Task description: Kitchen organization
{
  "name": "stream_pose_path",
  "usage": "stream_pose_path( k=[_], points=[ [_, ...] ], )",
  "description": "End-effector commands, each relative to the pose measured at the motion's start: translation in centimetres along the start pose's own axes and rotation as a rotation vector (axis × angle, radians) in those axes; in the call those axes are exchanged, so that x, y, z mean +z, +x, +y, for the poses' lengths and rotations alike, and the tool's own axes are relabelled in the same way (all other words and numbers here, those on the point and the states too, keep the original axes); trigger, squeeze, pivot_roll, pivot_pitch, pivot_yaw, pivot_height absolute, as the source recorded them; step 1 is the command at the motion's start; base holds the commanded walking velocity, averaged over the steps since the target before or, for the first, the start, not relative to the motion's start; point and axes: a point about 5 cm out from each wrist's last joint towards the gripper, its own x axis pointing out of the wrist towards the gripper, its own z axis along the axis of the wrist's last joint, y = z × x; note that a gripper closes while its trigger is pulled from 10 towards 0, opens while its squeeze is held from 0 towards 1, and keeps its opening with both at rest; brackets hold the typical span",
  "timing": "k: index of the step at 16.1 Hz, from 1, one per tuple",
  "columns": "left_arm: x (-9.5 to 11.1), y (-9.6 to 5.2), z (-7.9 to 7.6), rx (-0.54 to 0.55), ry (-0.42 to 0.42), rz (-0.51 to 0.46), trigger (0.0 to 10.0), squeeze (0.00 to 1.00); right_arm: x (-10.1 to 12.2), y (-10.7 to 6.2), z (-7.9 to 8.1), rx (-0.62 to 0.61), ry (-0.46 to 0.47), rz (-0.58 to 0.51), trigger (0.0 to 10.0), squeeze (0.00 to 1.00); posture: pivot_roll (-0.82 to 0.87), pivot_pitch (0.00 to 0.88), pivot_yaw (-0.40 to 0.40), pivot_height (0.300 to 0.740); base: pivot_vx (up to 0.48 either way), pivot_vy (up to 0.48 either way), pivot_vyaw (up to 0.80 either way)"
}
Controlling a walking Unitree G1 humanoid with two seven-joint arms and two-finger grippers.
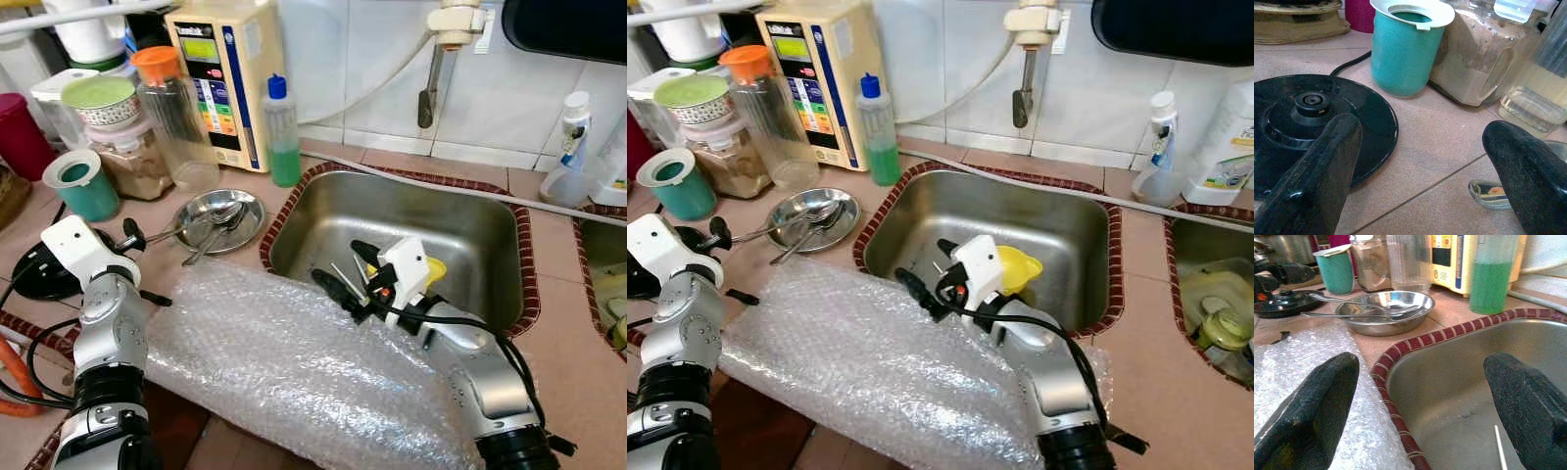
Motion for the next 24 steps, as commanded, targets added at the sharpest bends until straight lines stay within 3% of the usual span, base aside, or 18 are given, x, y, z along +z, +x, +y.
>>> stream_pose_path(
  k=[1, 3, 5, 9, 11, 14, 20, 21, 22, 24],
  points=[
    [0.0, 0.2, 0.1, 0.001, -0.006, 0.009, 10.0, 0.0, 0.9, 0.0, -0.6, -0.035, -0.001, -0.028, 10.0, 0.0, 0.09, 0.0, 0.098, 0.74, 0.0, 0.0, 0.0],
    [-0.1, 0.4, -0.3, -0.028, -0.046, 0.036, 10.0, 0.0, 1.3, 0.0, -1.0, -0.064, 0.001, -0.047, 10.0, 0.0, 0.09, 0.0, 0.098, 0.74, 0.0, 0.0, 0.0],
    [-0.4, 0.7, -1.4, -0.081, -0.121, 0.081, 10.0, 0.0, 2.0, 0.1, -0.4, -0.027, -0.012, -0.064, 10.0, 0.0, 0.09, 0.0, 0.097, 0.74, 0.0, 0.0, 0.0],
    [-1.0, 1.2, -2.6, -0.117, -0.189, 0.149, 10.0, 0.0, 3.3, 0.3, 0.7, 0.035, -0.039, -0.089, 10.0, 0.0, 0.07, 0.0, 0.1, 0.74, 0.0, 0.0, 0.0],
    [-1.2, 1.5, -2.6, -0.102, -0.234, 0.18, 10.0, 0.0, 3.3, 0.2, 1.1, 0.068, -0.049, -0.082, 10.0, 0.0, 0.06, 0.0, 0.102, 0.74, 0.0, 0.0, 0.0],
    [-0.7, 1.9, -2.6, -0.087, -0.249, 0.171, 10.0, 0.0, 3.6, -0.6, 3.0, 0.242, -0.029, -0.073, 10.0, 0.0, 0.05, 0.0, 0.108, 0.74, 0.0, 0.0, 0.0],
    [-0.2, 2.3, -2.6, -0.102, -0.334, 0.17, 10.0, 0.0, 3.3, -0.9, 3.1, 0.278, -0.02, -0.04, 10.0, 0.0, 0.06, 0.0, 0.109, 0.74, 0.0, 0.0, 0.0],
    [-0.2, 2.4, -2.7, -0.103, -0.346, 0.17, 9.3, 0.0, 3.2, -1.0, 3.2, 0.286, -0.019, -0.035, 10.0, 0.0, 0.06, 0.0, 0.108, 0.74, 0.0, 0.0, 0.0],
    [-0.1, 2.5, -2.8, -0.108, -0.38, 0.177, 0.0, 0.0, 3.1, -1.1, 3.4, 0.298, -0.013, -0.025, 10.0, 0.0, 0.06, 0.0, 0.108, 0.74, 0.0, 0.0, 0.0],
    [-0.1, 2.5, -2.8, -0.111, -0.389, 0.182, 0.0, 0.0, 3.1, -1.1, 3.4, 0.298, -0.012, -0.023, 10.0, 0.0, 0.06, 0.0, 0.109, 0.74, 0.0, 0.0, 0.0]
  ],
)
